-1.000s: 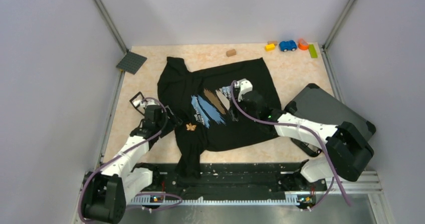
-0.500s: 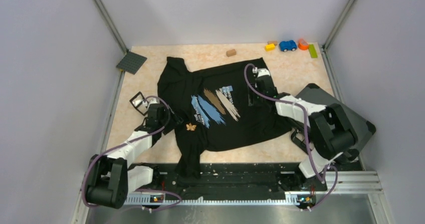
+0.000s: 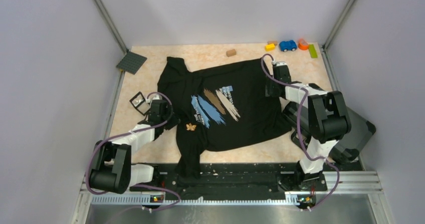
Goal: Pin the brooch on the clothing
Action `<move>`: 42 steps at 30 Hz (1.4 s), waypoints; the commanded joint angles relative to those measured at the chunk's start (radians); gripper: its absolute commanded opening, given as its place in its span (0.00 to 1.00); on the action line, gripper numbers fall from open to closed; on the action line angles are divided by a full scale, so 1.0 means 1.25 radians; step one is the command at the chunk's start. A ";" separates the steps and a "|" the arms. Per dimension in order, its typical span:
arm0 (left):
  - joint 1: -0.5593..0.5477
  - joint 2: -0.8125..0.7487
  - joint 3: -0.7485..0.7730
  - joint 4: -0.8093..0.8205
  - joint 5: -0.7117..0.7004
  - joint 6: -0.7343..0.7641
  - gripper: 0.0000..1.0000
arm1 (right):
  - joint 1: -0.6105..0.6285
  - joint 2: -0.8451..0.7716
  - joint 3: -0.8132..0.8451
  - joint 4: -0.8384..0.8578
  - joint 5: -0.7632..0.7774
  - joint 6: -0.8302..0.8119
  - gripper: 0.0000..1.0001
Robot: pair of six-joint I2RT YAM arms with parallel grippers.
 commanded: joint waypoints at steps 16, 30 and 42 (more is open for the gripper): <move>0.032 -0.057 0.019 -0.044 -0.064 -0.013 0.00 | -0.060 0.107 0.108 -0.040 -0.072 -0.047 0.00; 0.105 -0.145 -0.035 -0.115 -0.066 -0.052 0.00 | -0.115 0.102 0.124 -0.051 0.080 -0.026 0.00; 0.131 -0.202 -0.037 -0.154 -0.050 -0.019 0.23 | -0.113 0.106 0.192 -0.082 0.020 -0.046 0.11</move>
